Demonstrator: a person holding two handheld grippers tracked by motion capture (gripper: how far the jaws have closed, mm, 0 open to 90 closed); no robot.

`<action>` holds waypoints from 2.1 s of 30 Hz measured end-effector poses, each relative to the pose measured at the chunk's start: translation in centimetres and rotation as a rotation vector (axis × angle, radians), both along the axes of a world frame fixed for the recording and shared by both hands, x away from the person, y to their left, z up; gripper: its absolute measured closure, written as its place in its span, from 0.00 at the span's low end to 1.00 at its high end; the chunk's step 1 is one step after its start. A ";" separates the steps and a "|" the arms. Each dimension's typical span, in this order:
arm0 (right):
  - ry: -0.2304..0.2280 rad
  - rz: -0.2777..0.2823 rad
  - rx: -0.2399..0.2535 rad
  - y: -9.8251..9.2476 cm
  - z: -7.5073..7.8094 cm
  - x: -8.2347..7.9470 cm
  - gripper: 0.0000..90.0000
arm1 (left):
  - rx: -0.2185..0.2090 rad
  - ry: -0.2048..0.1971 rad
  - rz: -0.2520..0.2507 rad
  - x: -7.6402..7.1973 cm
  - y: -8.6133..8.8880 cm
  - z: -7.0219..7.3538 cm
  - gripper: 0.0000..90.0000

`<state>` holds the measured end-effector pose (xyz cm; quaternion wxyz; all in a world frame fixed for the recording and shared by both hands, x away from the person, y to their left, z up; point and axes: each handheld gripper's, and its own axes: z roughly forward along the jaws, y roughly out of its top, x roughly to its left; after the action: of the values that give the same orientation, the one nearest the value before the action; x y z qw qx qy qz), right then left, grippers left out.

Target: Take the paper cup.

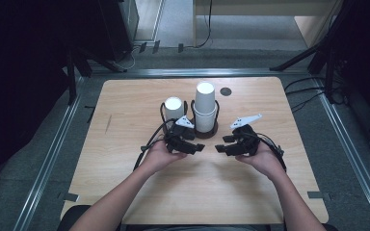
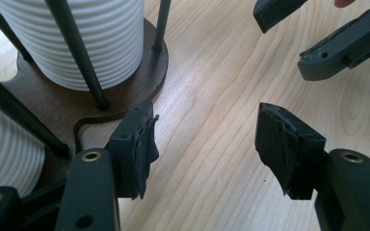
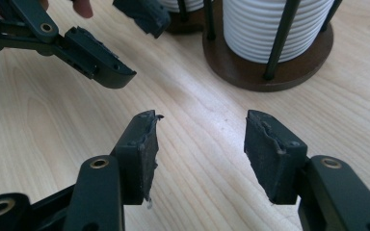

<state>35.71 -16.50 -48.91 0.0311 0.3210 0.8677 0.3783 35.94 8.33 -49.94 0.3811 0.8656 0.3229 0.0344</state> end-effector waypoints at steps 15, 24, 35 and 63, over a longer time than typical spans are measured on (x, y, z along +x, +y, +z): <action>-0.022 0.067 0.013 -0.1 0.3 -0.1 0.54 | -0.005 -0.023 0.005 0.0 0.4 0.3 0.61; -0.053 0.061 -0.022 0.0 1.8 0.4 0.50 | -0.024 -0.022 0.000 0.5 0.3 1.2 0.69; -0.034 0.057 0.002 -1.1 4.1 1.5 0.51 | -0.025 -0.034 0.005 1.6 -0.4 2.6 0.74; -0.129 0.058 0.029 0.8 11.2 7.8 0.37 | -0.042 -0.073 0.075 4.2 -1.4 4.6 0.92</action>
<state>43.52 -15.68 -37.72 0.0714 0.2709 0.8673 0.4116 40.11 6.92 -45.36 0.4091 0.8429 0.3417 0.0734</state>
